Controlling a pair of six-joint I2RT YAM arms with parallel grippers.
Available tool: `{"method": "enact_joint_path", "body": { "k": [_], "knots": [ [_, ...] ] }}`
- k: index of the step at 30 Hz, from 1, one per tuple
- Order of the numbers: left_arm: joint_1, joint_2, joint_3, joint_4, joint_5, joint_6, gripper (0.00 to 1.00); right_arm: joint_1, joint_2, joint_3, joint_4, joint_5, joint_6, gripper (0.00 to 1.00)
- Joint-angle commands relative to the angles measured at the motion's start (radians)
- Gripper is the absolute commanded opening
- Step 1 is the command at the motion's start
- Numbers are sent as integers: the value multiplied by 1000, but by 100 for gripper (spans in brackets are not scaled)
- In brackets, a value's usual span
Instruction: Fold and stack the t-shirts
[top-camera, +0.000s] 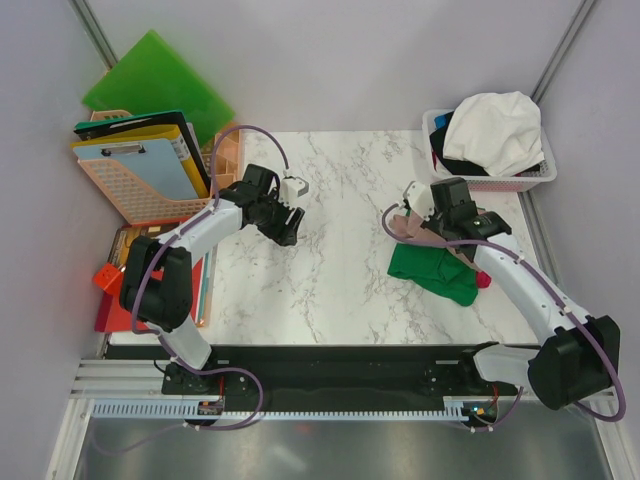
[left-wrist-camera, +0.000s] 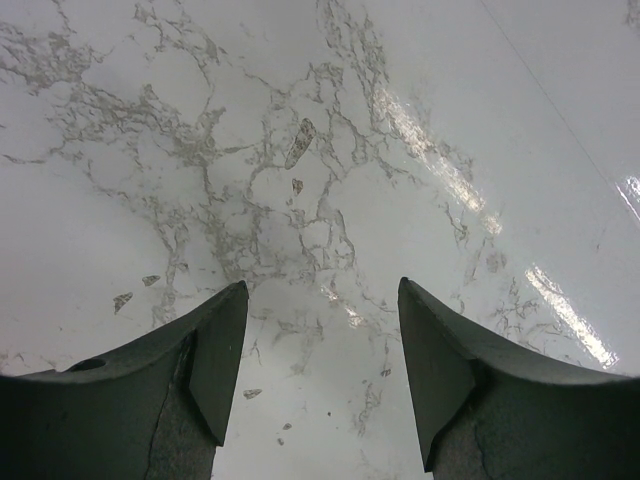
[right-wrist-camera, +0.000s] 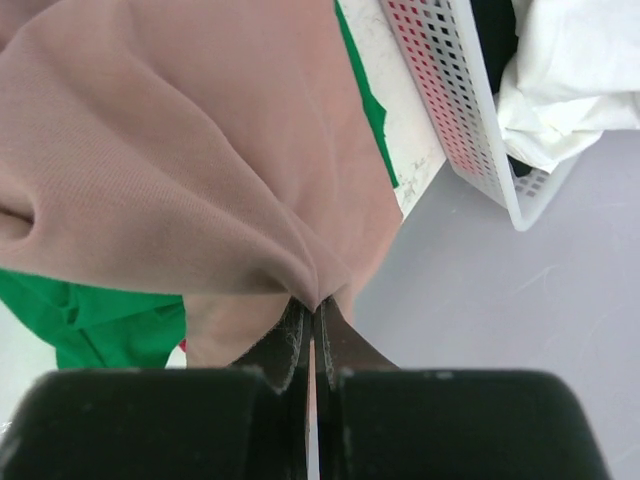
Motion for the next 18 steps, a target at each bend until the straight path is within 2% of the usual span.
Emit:
{"method": "enact_joint_path", "body": {
  "k": [1,18],
  "knots": [
    [3,6,21,4,25,23,69,-32,-22,27,74,44,-22,0],
    [4,26,29,-1,33,25,69,-118,-23,72,187,65,-50,0]
  ]
}}
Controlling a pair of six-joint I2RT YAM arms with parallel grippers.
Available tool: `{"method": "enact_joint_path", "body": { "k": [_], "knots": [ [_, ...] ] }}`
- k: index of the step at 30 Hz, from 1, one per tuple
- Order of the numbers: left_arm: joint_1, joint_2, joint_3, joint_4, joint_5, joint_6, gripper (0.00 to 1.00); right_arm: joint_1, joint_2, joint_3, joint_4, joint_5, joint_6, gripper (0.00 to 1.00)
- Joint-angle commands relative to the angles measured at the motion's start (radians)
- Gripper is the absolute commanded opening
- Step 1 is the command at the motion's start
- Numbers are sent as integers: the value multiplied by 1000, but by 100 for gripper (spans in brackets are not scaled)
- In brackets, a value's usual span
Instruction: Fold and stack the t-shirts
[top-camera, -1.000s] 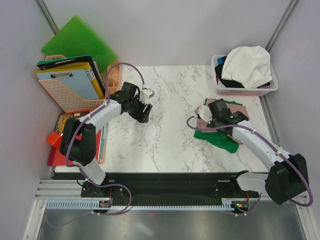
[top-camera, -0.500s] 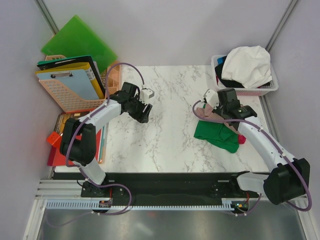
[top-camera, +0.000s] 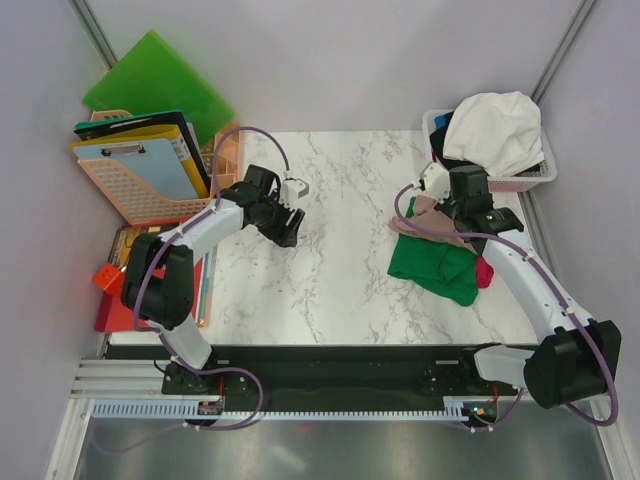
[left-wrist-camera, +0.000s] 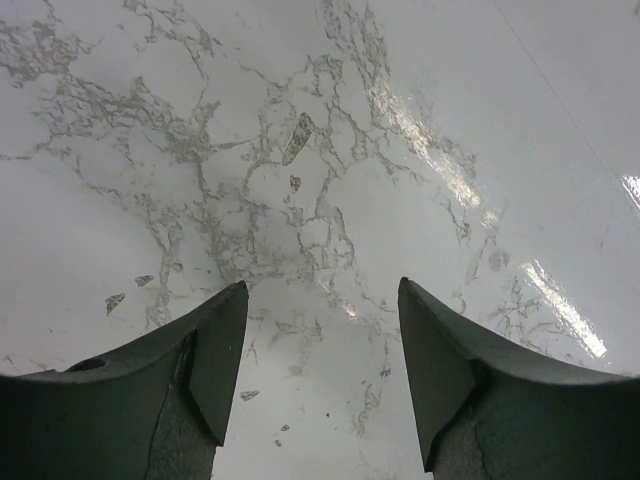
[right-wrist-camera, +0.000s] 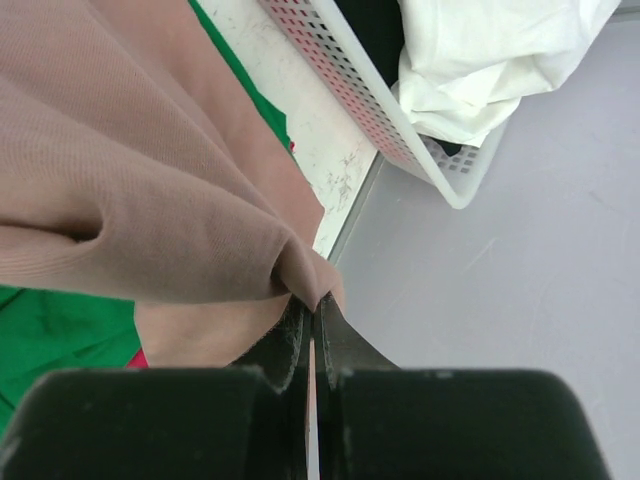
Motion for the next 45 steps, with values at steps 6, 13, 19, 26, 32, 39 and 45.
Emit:
{"method": "enact_joint_path", "body": {
  "k": [6,13,19,26,32,39,45],
  "knots": [
    [3,15,27,-1,31,31,69,-13,-4,45,133,86,-22,0],
    [4,18,30,-3,31,32,69,-19,5,48,156,92,-22,0],
    [4,23,33,-5,35,31,69,-27,28,66,182,107,-28,0],
    [4,20,29,-8,33,36,69,-32,33,58,177,98,-15,0],
    [3,34,39,-9,41,34,68,-32,-4,14,159,92,-21,0],
    [1,46,50,-18,39,32,68,-29,-32,-17,88,61,-12,0],
    [1,45,55,-21,39,32,68,-29,-34,-47,48,9,24,41]
  ]
}}
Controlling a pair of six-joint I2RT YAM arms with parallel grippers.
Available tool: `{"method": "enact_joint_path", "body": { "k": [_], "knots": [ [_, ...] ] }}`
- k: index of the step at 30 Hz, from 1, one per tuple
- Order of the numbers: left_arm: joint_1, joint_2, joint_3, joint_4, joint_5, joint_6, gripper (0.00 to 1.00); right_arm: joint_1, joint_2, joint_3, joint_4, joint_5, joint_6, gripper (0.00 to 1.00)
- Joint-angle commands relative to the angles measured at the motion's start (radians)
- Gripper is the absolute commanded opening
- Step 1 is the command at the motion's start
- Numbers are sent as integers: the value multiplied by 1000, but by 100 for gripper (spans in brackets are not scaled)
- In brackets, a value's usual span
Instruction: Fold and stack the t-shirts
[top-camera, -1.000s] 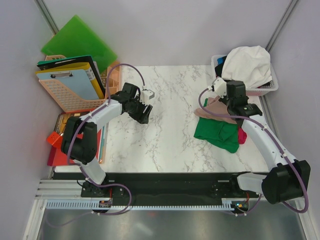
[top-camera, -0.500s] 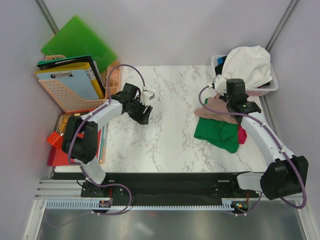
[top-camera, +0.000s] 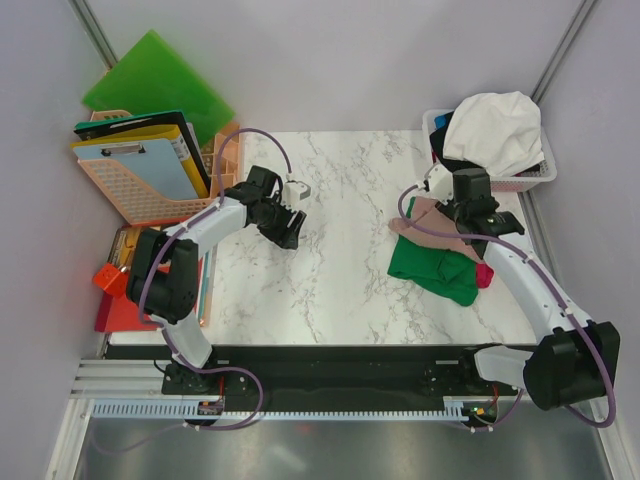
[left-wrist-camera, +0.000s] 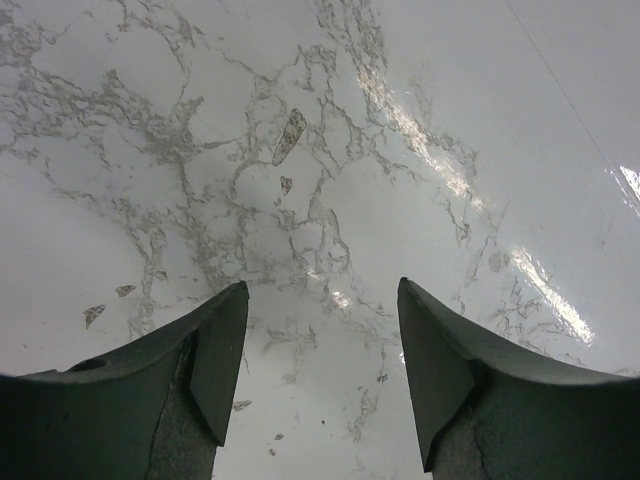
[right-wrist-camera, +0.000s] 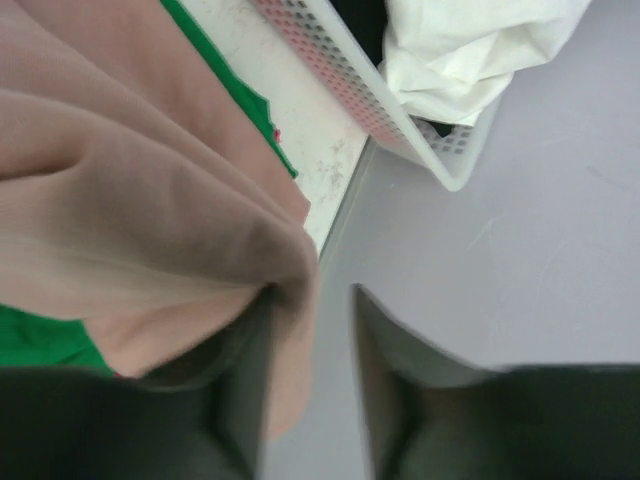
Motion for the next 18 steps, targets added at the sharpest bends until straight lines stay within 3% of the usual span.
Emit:
{"method": "enact_joint_path", "body": {
  "k": [1,3,6,18],
  "knots": [
    [0,-3,35,-3,22,34,68,-4,-19,-11,-32,-42,30,54],
    [0,-6,35,-3,18,34,68,-3,-18,-20,-49,-52,48,72],
    [1,-9,32,-4,15,37,68,-4,-21,-23,-90,-81,73,80],
    [0,-1,35,-6,19,35,68,-3,-182,-57,-399,-279,96,81]
  ]
}}
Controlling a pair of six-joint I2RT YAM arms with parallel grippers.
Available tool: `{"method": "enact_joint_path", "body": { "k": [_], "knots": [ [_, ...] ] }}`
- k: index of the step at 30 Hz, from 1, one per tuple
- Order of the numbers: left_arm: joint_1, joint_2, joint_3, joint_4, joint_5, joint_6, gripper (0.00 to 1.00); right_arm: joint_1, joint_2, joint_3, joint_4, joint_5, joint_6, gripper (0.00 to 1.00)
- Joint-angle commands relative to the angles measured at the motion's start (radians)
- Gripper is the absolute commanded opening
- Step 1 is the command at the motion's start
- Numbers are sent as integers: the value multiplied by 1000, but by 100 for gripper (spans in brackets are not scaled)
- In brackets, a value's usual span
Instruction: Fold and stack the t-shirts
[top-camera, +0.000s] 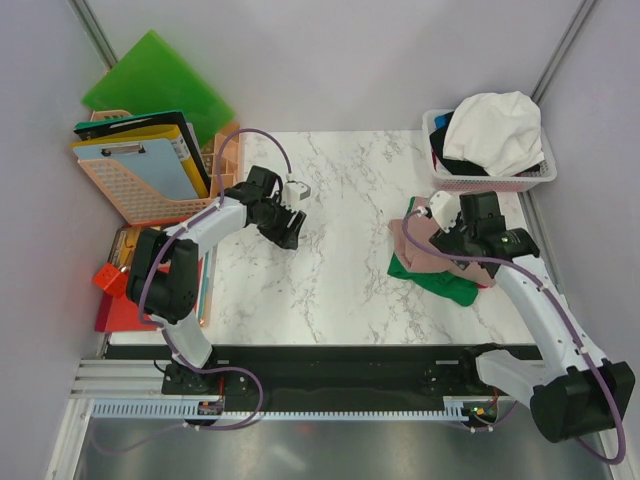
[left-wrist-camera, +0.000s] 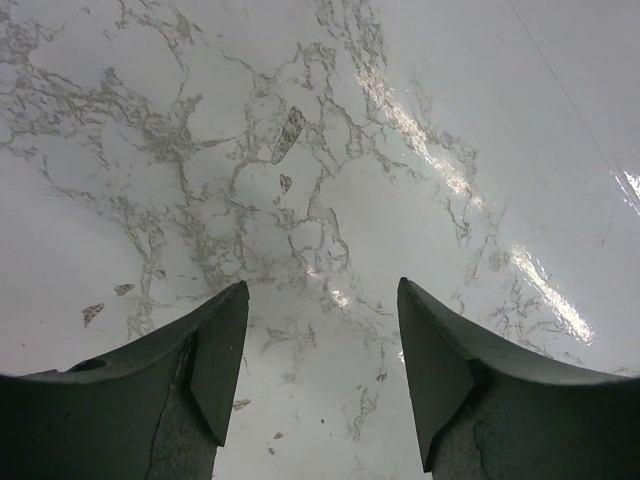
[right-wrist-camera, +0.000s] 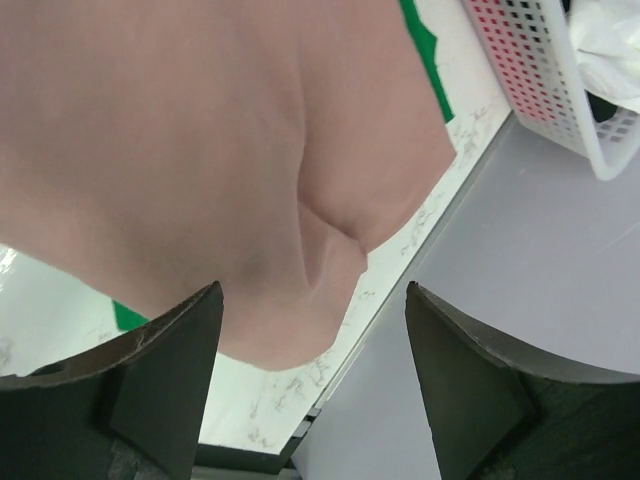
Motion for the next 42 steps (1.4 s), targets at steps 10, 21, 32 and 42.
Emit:
{"method": "enact_joint_path", "body": {
  "k": [10,21,32,42],
  "knots": [
    [-5,20,48,-5,17,35,68,-3,-195,120,-258,-132,-26,84],
    [-35,-38,13,-14,42,39,68,-4,159,134,-131,-291,154,84],
    [-35,-64,-11,-11,34,56,68,-4,285,321,-50,-284,273,39],
    [-35,-40,1,-11,43,55,68,-70,289,106,-80,-296,252,45]
  ]
}}
